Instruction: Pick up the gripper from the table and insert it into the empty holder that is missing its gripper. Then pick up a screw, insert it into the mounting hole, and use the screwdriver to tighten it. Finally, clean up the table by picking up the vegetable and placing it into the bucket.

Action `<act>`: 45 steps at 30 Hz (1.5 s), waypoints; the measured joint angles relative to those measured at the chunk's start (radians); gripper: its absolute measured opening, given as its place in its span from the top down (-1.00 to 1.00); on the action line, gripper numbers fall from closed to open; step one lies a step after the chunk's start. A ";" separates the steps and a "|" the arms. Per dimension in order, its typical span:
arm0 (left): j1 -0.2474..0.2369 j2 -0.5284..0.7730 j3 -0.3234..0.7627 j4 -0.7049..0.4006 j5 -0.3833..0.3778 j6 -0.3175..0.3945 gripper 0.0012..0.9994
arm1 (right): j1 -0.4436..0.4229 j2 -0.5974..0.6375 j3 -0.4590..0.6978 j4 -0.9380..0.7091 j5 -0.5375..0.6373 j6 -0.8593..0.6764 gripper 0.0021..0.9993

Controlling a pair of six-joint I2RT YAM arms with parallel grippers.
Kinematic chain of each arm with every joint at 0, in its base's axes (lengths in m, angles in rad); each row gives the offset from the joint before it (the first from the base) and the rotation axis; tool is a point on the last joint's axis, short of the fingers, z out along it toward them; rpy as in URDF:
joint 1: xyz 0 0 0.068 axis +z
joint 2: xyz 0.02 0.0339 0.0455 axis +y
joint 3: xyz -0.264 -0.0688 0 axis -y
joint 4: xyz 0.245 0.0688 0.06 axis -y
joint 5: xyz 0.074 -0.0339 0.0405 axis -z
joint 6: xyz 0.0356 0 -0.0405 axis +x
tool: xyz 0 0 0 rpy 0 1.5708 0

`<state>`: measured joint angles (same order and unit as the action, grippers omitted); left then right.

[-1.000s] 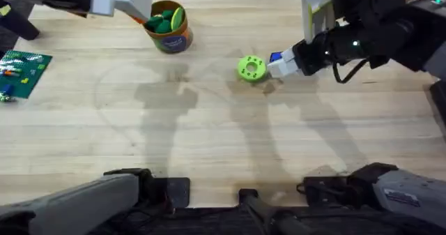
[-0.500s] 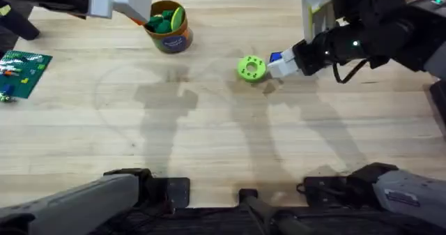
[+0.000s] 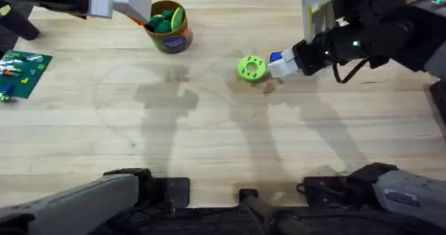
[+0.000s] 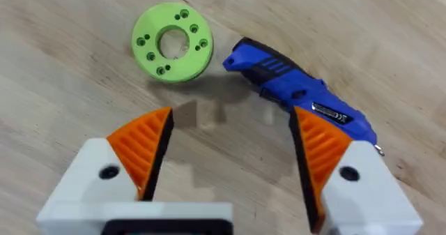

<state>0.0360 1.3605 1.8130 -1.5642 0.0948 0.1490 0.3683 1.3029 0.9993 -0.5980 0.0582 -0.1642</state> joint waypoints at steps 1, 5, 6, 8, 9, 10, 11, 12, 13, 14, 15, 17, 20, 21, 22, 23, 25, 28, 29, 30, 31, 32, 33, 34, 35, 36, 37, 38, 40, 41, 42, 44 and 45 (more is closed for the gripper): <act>0.000 0.000 0.000 0.000 0.000 0.000 -0.97 | 0.000 0.000 0.000 0.000 0.000 0.000 -0.93; 0.000 0.000 0.000 0.000 0.000 0.000 -0.97 | 0.000 0.000 0.000 0.000 0.000 0.000 -0.93; 0.000 0.000 0.000 0.000 0.000 0.000 -0.97 | 0.000 0.000 0.000 0.000 0.000 0.000 -0.93; 0.000 0.000 0.000 0.000 0.000 0.000 -0.97 | 0.000 0.000 0.000 0.000 0.000 0.000 -0.93; 0.000 0.000 0.000 0.000 0.000 0.000 -0.97 | 0.000 0.000 0.000 0.000 0.000 0.000 -0.93; 0.000 0.000 0.000 0.000 0.000 0.000 -0.97 | 0.000 0.000 0.000 0.000 0.000 0.000 -0.93; 0.000 0.000 0.000 0.000 0.000 0.000 -0.97 | 0.000 0.000 0.000 0.000 0.000 0.000 -0.93; 0.000 0.000 0.000 0.000 0.000 0.000 -0.97 | 0.000 0.000 0.000 0.000 0.000 0.000 -0.93; 0.000 0.000 0.000 0.000 0.000 0.000 -0.97 | 0.000 0.000 0.000 0.000 0.000 0.000 -0.93; 0.000 0.000 0.000 0.000 0.000 0.000 -0.97 | 0.000 0.000 0.000 0.000 0.000 0.000 -0.93; 0.000 0.000 0.000 0.000 0.000 0.000 -0.97 | 0.000 0.000 0.000 0.000 0.000 0.000 -0.93; 0.000 0.000 0.000 0.000 0.000 0.000 -0.97 | 0.000 0.000 0.000 0.000 0.000 0.000 -0.93; 0.000 0.000 0.000 0.000 0.000 0.000 -0.97 | 0.000 0.000 0.000 0.000 0.000 0.000 -0.93; 0.000 0.000 0.000 0.000 0.000 0.000 -0.97 | 0.000 0.000 0.000 0.000 0.000 0.000 -0.93; 0.000 0.000 0.000 0.000 0.000 0.000 -0.97 | 0.000 0.000 0.000 0.000 0.000 0.000 -0.93; 0.000 0.000 0.000 0.000 0.000 0.000 -0.97 | 0.000 0.000 0.000 0.000 0.000 0.000 -0.93; 0.000 0.000 0.000 0.000 0.000 0.000 -0.97 | 0.000 0.000 0.000 0.000 0.000 0.000 -0.93; 0.000 0.000 0.000 0.000 0.000 0.000 -0.97 | 0.000 0.000 0.000 0.000 0.000 0.000 -0.93; 0.000 0.000 0.000 0.000 0.000 0.000 -0.97 | 0.000 0.000 0.000 0.000 0.000 0.000 -0.93; 0.000 0.000 0.000 0.000 0.000 0.000 -0.97 | 0.000 0.000 0.000 0.000 0.000 0.000 -0.93; 0.000 0.000 0.000 0.000 0.000 0.000 -0.97 | 0.000 0.000 0.000 0.000 0.000 0.000 -0.93; 0.000 0.000 0.000 0.000 0.000 0.000 -0.97 | 0.000 0.000 0.000 0.000 0.000 0.000 -0.93; 0.000 0.000 0.000 0.000 0.000 0.000 -0.97 | 0.000 0.000 0.000 0.000 0.000 0.000 -0.93; 0.000 0.000 0.000 0.000 0.000 0.000 -0.97 | 0.000 0.000 0.000 0.000 0.000 0.000 -0.93; 0.000 0.000 0.000 0.000 0.000 0.000 -0.97 | 0.000 0.000 0.000 0.000 0.000 0.000 -0.93; 0.000 0.000 0.000 0.000 0.000 0.000 -0.97 | 0.000 0.000 0.000 0.000 0.000 0.000 -0.93; 0.000 0.000 0.000 0.000 0.000 0.000 -0.97 | 0.000 0.000 0.000 0.000 0.000 0.000 -0.93; 0.000 0.000 0.000 0.000 0.000 0.000 -0.97 | 0.000 0.000 0.000 0.000 0.000 0.000 -0.93; 0.000 0.000 0.000 0.000 0.000 0.000 -0.97 | 0.000 0.000 0.000 0.000 0.000 0.000 -0.93; 0.000 0.000 0.000 0.000 0.000 0.000 -0.97 | 0.000 0.000 0.000 0.000 0.000 0.000 -0.93; 0.000 0.000 0.000 0.000 0.000 0.000 -0.97 | 0.000 0.000 0.000 0.000 0.000 0.000 -0.93; 0.000 0.000 0.000 0.000 0.000 0.000 -0.97 | 0.000 0.000 0.000 0.000 0.000 0.000 -0.93; 0.000 0.000 0.000 0.000 0.000 0.000 -0.97 | 0.000 0.000 0.000 0.000 0.000 0.000 -0.93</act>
<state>0.0360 1.3605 1.8130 -1.5642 0.0948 0.1490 0.3683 1.3029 0.9993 -0.5980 0.0582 -0.1642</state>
